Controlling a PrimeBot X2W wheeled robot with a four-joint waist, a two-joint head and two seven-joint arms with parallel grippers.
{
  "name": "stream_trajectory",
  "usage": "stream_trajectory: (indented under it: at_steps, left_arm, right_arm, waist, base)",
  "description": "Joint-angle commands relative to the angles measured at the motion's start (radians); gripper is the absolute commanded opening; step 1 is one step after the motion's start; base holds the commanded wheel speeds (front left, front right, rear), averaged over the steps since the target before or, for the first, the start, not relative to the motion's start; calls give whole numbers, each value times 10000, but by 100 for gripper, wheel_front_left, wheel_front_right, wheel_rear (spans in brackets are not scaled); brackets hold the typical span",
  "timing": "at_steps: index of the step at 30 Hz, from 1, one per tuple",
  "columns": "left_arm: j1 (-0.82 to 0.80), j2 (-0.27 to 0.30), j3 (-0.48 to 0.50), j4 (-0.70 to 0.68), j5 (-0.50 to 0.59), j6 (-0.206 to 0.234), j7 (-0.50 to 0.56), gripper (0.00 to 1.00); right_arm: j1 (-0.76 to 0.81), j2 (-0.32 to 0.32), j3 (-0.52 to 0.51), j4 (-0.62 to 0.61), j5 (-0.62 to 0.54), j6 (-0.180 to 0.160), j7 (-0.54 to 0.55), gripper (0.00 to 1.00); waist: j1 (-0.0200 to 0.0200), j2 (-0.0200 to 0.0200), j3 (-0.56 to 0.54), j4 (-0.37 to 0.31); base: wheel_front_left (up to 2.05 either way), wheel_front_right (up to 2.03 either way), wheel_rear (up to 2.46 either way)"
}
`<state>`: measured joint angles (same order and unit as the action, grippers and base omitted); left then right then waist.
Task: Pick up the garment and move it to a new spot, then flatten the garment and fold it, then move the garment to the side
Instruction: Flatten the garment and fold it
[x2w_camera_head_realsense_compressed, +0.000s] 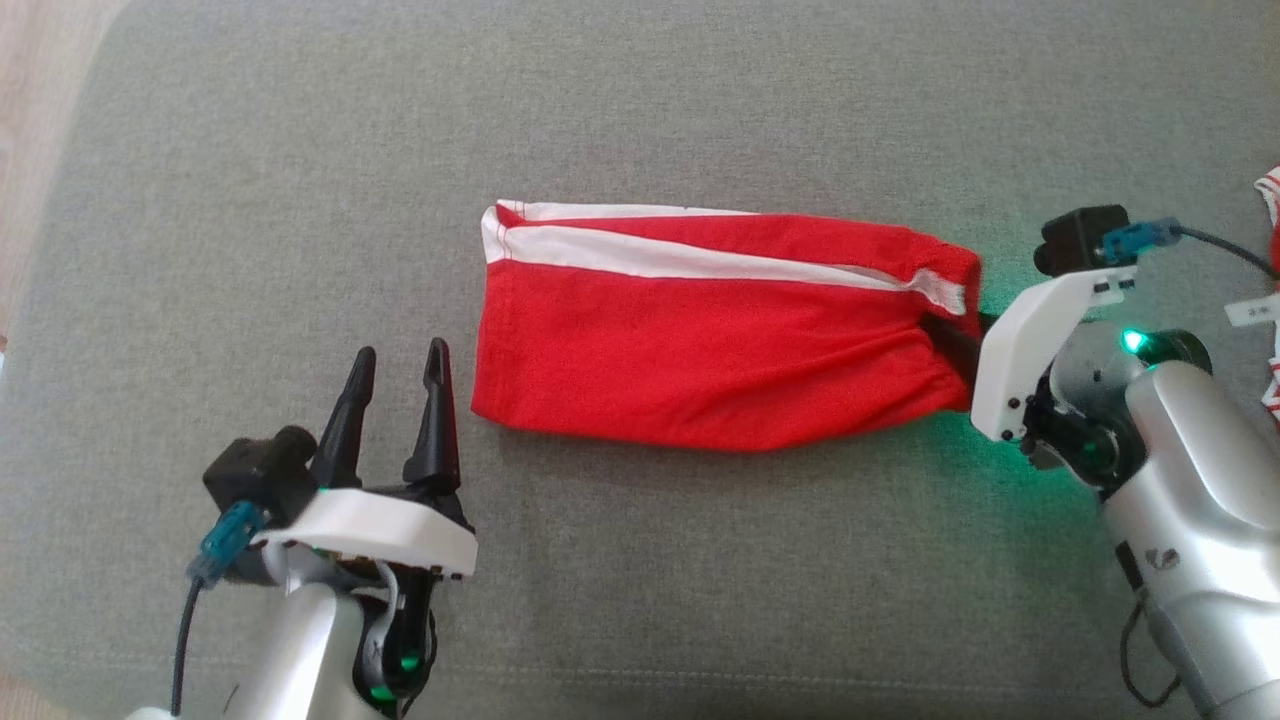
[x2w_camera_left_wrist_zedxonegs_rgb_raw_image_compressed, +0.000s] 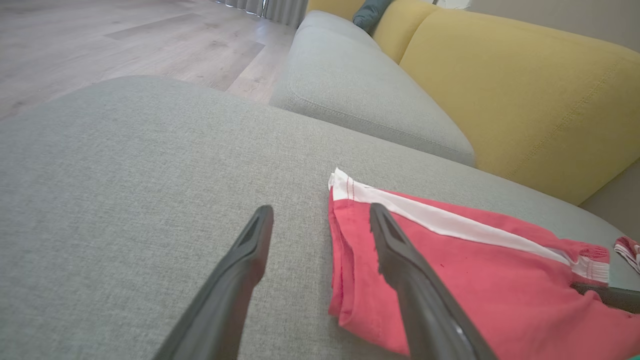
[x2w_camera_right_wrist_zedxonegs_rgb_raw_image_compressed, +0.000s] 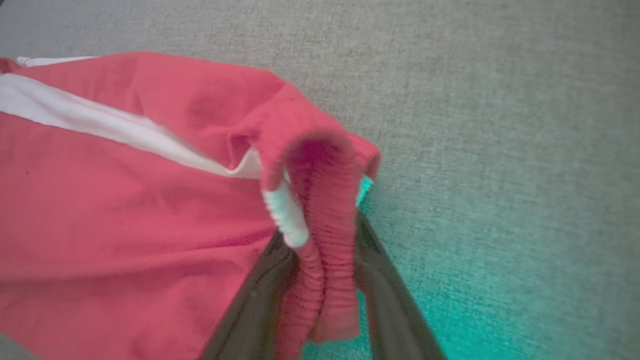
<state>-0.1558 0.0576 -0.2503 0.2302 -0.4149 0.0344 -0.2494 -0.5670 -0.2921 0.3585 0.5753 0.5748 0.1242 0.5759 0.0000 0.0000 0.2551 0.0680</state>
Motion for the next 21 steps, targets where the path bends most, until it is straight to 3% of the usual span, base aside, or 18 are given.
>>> stream_trajectory:
  at_steps: [1, 2, 8, 17, 21]
  left_arm:
    - [-414, 21, 308, -295, 86, -14, -121, 100]
    - [-427, 18, 312, -297, 103, -24, -121, 100]
    - [-421, 7, 370, -309, 211, -53, -122, 100]
    - [-360, -2, 340, -306, 304, -106, -123, 100]
    - [-371, 1, 332, -287, 328, -121, -123, 100]
  right_arm:
    - [-61, -6, 238, -142, 60, 65, 91, 9]
    - [-132, -44, 343, -118, 140, 65, 99, 0]
    - [-516, -424, 807, -65, 690, 65, 82, 0]
    - [-904, -2030, 1059, -624, 1192, 65, 389, 0]
    - [-820, -2253, 997, -881, 1441, 65, 458, 0]
  waist:
    - [0, 0, 3, -9]
    - [0, 0, 6, -22]
    - [0, 0, -58, -234]
    - [0, 0, -244, -757]
    - [0, 0, -253, -927]
  base:
    - [0, 0, 0]
    - [0, 0, 0]
    - [0, 0, 0]
    - [0, 0, 0]
    - [0, 0, 0]
